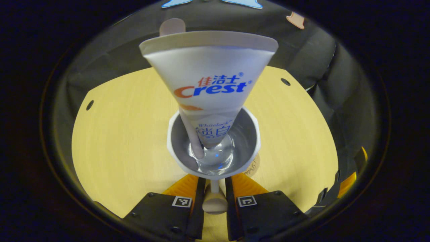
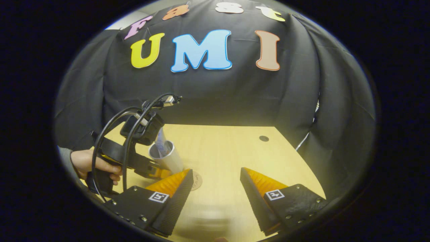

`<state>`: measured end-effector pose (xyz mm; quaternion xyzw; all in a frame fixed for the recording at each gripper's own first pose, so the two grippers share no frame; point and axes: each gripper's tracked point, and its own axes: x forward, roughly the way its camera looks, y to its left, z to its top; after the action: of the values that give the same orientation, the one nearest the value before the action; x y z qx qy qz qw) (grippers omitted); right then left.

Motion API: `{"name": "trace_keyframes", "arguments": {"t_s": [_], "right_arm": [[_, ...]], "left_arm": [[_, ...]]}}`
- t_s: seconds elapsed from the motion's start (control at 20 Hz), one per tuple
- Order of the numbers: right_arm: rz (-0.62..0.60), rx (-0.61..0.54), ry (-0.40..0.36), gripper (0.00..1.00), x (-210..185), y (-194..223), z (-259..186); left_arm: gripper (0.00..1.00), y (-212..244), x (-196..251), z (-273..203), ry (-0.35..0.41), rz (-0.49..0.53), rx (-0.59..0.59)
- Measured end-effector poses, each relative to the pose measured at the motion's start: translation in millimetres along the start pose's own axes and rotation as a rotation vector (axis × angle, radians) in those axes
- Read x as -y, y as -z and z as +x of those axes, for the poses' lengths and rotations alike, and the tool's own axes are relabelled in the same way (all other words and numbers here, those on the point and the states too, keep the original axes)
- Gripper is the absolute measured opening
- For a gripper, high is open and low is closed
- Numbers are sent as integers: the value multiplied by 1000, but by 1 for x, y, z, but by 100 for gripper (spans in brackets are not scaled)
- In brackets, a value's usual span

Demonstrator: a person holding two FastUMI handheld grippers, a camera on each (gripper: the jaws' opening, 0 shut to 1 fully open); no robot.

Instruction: Put the toothbrush and toothpaste on the desktop into the cup, then pick up the cup and place it on the coaster on the desktop.

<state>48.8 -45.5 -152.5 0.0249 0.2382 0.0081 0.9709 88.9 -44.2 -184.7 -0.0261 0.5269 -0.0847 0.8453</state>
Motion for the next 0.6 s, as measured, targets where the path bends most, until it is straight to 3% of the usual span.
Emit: {"name": "trace_keyframes", "arguments": {"t_s": [0.25,0.6], "right_arm": [[32,-13,16,89,7,5,-2],[59,-17,31,89,15,9,-8]], "left_arm": [[35,5,36,10,41,41,-26],[35,24,42,19,39,66,-81]]}}
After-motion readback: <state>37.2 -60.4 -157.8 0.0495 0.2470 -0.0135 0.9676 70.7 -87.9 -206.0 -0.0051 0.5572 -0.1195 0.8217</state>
